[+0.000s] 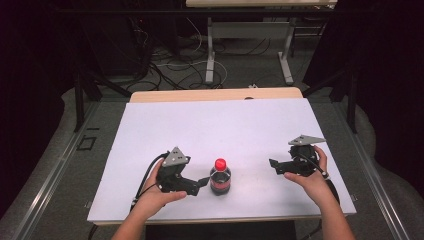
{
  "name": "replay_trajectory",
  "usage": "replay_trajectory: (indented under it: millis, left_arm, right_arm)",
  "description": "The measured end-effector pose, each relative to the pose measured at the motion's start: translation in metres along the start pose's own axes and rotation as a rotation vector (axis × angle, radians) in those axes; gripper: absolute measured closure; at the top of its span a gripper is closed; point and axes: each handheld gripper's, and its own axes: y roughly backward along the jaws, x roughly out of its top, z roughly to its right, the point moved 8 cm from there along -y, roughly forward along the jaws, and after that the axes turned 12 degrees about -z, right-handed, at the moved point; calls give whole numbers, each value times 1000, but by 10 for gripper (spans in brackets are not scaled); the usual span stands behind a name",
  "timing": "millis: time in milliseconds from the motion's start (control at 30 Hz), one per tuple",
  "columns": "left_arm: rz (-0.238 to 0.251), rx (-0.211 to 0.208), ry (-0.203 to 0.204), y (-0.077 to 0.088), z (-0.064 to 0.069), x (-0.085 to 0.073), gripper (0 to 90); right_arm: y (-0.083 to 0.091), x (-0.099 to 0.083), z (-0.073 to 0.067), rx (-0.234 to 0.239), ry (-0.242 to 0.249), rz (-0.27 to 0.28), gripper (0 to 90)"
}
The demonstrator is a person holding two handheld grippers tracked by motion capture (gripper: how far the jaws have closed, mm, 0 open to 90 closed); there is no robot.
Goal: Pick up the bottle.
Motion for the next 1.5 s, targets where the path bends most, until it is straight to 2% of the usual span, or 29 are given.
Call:
replay_trajectory:
  millis: [67,100,200,400,433,467,500,533,567,600,633,667,733,767,867,1000,1133,1367,1433,1500]
  left_arm:
    - [-2,-13,3,-6,5,1,44]
    - [-21,-30,5,-12,11,0,50]
    - [-22,-37,-4,-20,17,0,60]
    - [-33,-19,-30,-40,24,-1,86]
    - [-40,-29,-28,-41,25,-2,88]
    - [-26,-17,-36,-44,25,-1,91]
    - [-40,-25,-33,-45,26,-2,99]
    - [-28,-22,-40,-48,26,-2,104]
    - [-42,-29,-45,-48,27,-2,105]
    - [-35,-27,-37,-49,28,-2,107]
    - [-20,-23,-47,-50,28,0,117]
    - [-31,-28,-55,-49,29,-1,141]
    - [-3,-15,-53,-51,30,2,162]
    - [-17,-20,-55,-51,31,1,170]
    - [-12,-13,-61,-53,32,2,193]
    - [1,-2,-71,-53,34,3,277]
    - [18,7,-74,-53,34,3,288]
    - [8,14,-80,-51,34,2,296]
    - [25,13,-69,-52,34,2,297]
    - [12,7,-77,-50,34,2,298]
  right_arm:
    - [0,0,0,-8,1,-3,52]
    - [-1,0,0,-6,1,-3,52]
    - [-2,-1,-1,0,-7,-11,54]
    - [-3,-2,0,-2,0,-10,59]
    - [-3,-2,0,-6,2,-8,60]
    - [-3,-2,0,-3,3,-8,62]
    - [-3,-2,0,-4,0,-8,62]
    - [-3,-2,-1,-6,3,-9,62]
    - [-3,-2,-1,-3,5,-8,63]
    - [-4,-2,-1,-3,3,-9,64]
    - [-4,-2,-1,-5,2,-9,64]
    - [-4,-2,0,-13,11,-13,65]
    - [-4,-3,0,-12,6,-14,66]
    - [-3,-3,0,-11,6,-27,66]
    - [-5,-2,-1,-11,9,-8,68]
    - [-6,-2,-2,-10,8,-12,68]
    - [-6,-3,-2,-10,3,-17,70]
    - [-8,-3,-4,-6,14,-16,70]
    - [-8,-3,-4,-6,13,-16,71]
    - [-8,-2,-4,-7,13,-15,70]
